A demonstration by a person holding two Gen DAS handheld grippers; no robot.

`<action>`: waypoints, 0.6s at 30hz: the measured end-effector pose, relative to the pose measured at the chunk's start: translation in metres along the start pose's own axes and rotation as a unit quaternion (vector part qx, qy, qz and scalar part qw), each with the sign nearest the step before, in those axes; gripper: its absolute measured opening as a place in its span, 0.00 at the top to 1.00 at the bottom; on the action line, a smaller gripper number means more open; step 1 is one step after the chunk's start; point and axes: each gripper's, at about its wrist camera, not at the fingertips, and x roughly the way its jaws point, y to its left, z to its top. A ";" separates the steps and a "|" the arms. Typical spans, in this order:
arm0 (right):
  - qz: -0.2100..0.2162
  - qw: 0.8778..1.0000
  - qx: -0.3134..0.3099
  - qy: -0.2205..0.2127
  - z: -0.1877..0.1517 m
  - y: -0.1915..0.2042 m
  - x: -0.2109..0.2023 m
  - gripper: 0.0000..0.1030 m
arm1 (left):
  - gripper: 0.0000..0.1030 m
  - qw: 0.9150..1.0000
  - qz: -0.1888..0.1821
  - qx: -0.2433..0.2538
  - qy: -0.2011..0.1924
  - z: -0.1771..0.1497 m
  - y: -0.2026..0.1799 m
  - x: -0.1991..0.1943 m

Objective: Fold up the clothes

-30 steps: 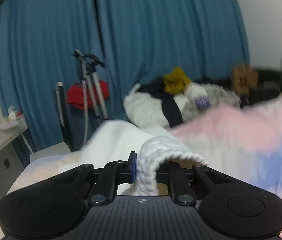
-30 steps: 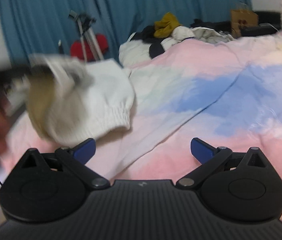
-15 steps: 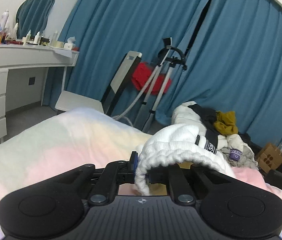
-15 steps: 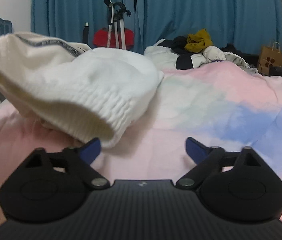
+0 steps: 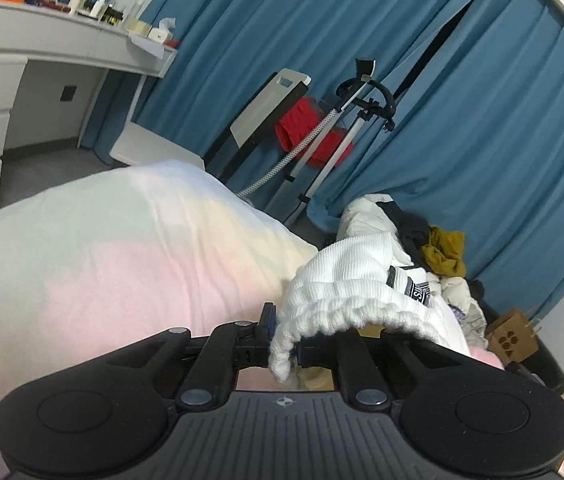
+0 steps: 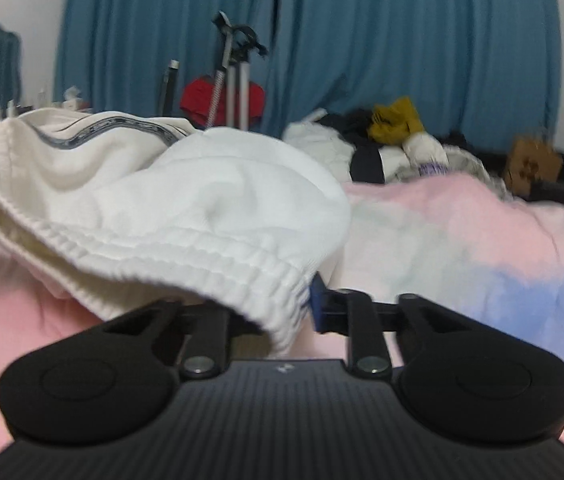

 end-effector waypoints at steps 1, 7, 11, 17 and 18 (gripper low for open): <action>0.003 1.000 0.005 0.004 0.001 0.002 -0.006 0.84 | 0.90 1.000 0.000 0.000 0.001 0.000 -0.002 -0.002; 0.057 0.998 0.035 0.020 -0.001 0.021 -0.063 0.85 | 0.91 0.999 -0.020 0.032 -0.002 0.031 -0.013 -0.023; 0.137 0.989 0.056 0.020 0.000 0.050 -0.091 0.85 | 0.91 0.997 -0.033 0.072 -0.019 0.078 -0.024 -0.028; 0.262 0.961 0.093 0.011 0.031 0.121 -0.084 0.84 | 0.91 0.991 0.001 0.135 -0.014 0.161 -0.021 -0.008; 0.280 0.955 0.100 0.017 0.037 0.133 -0.077 0.84 | 0.91 0.990 0.013 0.142 -0.011 0.173 -0.017 -0.002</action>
